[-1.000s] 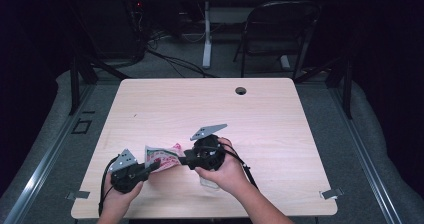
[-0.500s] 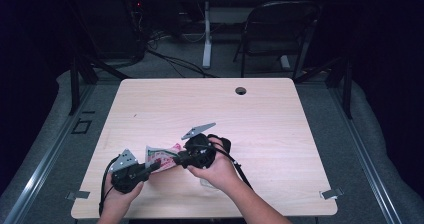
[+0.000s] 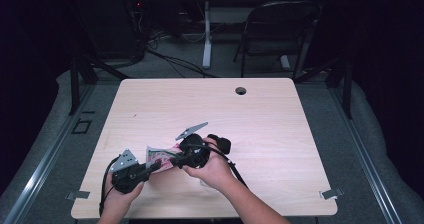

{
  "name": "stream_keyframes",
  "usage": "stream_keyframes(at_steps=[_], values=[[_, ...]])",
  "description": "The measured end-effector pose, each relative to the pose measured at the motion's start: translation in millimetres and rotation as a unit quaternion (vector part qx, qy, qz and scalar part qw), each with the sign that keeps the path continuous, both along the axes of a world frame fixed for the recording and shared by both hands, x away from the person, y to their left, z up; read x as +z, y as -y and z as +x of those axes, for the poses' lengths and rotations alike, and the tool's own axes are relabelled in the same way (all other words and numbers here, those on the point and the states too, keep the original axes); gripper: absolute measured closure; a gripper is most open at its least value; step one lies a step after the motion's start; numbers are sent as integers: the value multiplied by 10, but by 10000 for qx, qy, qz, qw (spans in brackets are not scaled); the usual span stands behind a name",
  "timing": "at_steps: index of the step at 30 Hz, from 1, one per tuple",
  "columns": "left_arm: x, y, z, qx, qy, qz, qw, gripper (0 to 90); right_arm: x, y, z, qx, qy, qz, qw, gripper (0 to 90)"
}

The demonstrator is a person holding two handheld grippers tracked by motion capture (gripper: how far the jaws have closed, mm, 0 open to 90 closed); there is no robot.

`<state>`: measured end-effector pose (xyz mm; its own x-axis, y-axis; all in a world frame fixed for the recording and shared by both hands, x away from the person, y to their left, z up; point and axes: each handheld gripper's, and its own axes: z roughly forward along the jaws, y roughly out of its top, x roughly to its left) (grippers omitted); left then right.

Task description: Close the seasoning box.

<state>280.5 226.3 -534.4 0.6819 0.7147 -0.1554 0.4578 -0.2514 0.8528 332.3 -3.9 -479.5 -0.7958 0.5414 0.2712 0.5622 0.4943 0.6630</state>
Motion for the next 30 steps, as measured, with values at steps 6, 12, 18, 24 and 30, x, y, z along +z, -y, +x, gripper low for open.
stream_keyframes(at_steps=[6, 12, 18, 24, 30], values=[[-3, 2, 2, -6, -2, 3, 10000, 877, -30, -55, 26, 18, -52, -61, 10000, 738], [-5, 5, 3, -23, 2, 20, 10000, 875, -45, -86, 53, 54, -133, -183, 9997, 748], [-10, 15, 2, -30, -18, 24, 10000, 870, -56, -91, 66, 70, -157, -254, 9995, 795], [-11, 23, 2, -62, -38, 73, 9999, 860, -65, -90, 78, 72, -161, -336, 9993, 867], [-16, 23, 3, -65, -32, 53, 10000, 848, -67, -90, 86, 112, -157, -349, 9992, 886]])
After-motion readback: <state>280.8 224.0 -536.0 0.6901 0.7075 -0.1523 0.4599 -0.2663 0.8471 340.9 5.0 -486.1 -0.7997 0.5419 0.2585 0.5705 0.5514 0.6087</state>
